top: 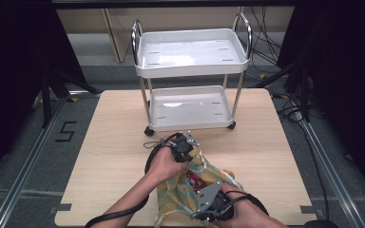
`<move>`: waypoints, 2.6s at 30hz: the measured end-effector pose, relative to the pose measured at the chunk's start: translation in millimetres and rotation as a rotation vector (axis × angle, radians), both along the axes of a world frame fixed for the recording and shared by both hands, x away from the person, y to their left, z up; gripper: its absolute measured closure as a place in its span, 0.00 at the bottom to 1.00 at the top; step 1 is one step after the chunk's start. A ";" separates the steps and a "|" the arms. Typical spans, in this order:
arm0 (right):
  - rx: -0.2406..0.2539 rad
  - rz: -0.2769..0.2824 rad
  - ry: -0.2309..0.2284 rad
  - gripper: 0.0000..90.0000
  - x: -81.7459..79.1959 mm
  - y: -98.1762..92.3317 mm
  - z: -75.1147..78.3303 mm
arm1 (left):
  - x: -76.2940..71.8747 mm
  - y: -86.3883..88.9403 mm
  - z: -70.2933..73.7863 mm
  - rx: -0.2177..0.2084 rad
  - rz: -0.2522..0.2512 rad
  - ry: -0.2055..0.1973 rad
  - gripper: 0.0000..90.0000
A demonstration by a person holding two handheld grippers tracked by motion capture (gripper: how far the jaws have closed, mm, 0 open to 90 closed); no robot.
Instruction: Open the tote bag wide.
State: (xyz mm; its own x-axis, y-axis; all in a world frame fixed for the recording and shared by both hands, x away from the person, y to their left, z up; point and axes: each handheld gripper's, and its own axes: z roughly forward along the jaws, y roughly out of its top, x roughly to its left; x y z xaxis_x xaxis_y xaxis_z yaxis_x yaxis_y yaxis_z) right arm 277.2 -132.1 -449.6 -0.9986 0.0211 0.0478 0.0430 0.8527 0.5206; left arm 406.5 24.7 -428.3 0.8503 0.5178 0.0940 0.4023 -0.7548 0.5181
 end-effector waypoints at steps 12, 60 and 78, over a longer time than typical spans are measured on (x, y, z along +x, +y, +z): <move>-0.023 0.065 0.048 1.00 -9.2 2.1 -8.3 | 8.7 0.3 -10.2 0.003 0.060 -0.021 0.98; -0.005 0.023 0.061 0.99 -6.9 -0.7 -8.4 | -110.7 71.5 24.9 -0.313 0.046 0.053 0.67; 0.007 0.010 0.069 0.98 -6.7 -1.8 -8.5 | -97.0 39.0 -18.5 -0.199 -0.038 0.173 0.57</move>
